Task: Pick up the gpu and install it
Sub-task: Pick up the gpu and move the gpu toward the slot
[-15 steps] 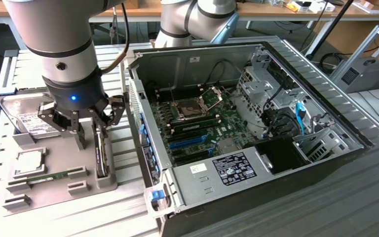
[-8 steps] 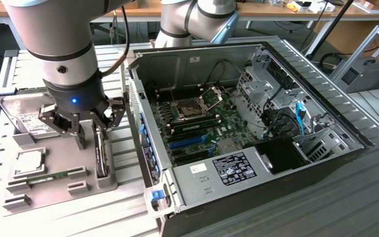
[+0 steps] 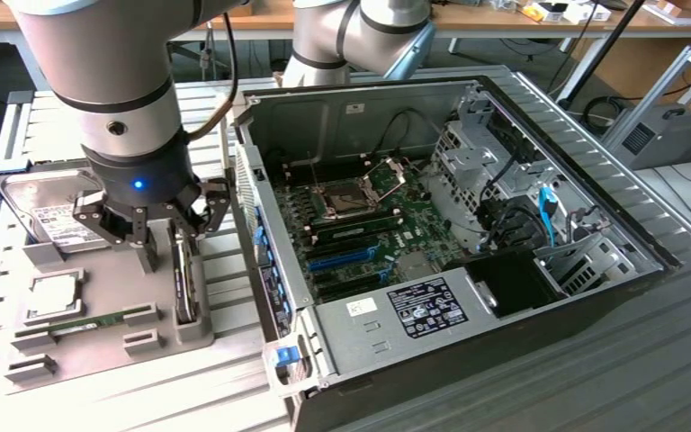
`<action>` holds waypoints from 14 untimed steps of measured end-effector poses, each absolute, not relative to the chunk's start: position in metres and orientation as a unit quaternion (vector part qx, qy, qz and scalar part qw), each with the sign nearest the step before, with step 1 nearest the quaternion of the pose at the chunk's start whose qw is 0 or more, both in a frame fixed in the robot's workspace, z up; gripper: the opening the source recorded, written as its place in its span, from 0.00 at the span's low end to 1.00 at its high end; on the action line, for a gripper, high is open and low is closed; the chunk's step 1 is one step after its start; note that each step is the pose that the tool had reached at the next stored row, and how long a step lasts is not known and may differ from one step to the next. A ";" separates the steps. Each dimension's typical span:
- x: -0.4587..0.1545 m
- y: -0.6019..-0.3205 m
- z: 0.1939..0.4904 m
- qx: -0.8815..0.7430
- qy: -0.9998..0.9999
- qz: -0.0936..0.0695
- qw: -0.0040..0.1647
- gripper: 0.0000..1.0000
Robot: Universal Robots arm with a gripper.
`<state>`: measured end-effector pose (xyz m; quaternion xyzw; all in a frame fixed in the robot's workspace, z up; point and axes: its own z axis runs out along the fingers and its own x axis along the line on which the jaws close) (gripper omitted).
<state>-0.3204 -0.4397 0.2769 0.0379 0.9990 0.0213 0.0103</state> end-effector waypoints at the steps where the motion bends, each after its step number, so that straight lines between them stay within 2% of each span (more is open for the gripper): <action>1: -0.320 -0.440 0.277 0.038 0.999 0.021 0.010 0.50; 14: -0.320 -0.440 0.267 0.038 0.999 0.021 0.010 0.50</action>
